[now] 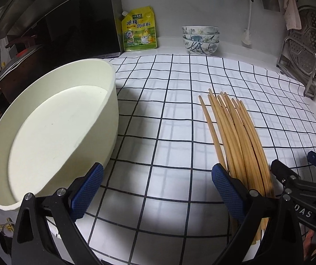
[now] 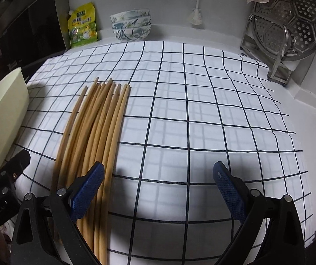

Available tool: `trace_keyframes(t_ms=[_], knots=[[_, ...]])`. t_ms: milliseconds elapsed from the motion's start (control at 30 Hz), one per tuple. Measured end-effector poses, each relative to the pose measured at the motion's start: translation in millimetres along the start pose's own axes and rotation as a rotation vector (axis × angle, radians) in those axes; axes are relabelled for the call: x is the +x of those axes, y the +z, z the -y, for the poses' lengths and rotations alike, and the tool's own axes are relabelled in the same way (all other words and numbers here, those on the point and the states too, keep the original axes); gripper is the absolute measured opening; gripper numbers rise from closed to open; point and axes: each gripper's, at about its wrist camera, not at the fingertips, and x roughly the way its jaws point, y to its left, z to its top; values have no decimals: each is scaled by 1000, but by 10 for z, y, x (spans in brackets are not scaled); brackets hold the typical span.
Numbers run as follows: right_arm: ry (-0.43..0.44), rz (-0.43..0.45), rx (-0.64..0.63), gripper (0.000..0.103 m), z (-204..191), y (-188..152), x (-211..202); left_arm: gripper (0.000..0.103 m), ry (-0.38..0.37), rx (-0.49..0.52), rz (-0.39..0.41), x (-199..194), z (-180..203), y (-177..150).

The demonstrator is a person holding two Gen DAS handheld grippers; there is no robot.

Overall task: Organize utensils
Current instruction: 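Move the left tool toward the wooden chopstick bundle while the right tool also approaches it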

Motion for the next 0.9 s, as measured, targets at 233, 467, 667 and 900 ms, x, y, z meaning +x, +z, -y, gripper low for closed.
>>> trace_keyframes(t_ms=[233, 467, 667, 900], knots=[[2, -40, -32, 94, -33, -30, 70, 97, -9, -6, -12, 23, 12, 2], [-24, -47, -19, 94, 95, -46, 87, 97, -8, 14, -10, 37, 101, 4], [-17, -39, -8, 94, 161, -52, 83, 97, -5, 23, -38, 143, 193, -9], [-13, -39, -16, 94, 147, -61, 101, 97, -10, 19, -57, 241, 265, 31]])
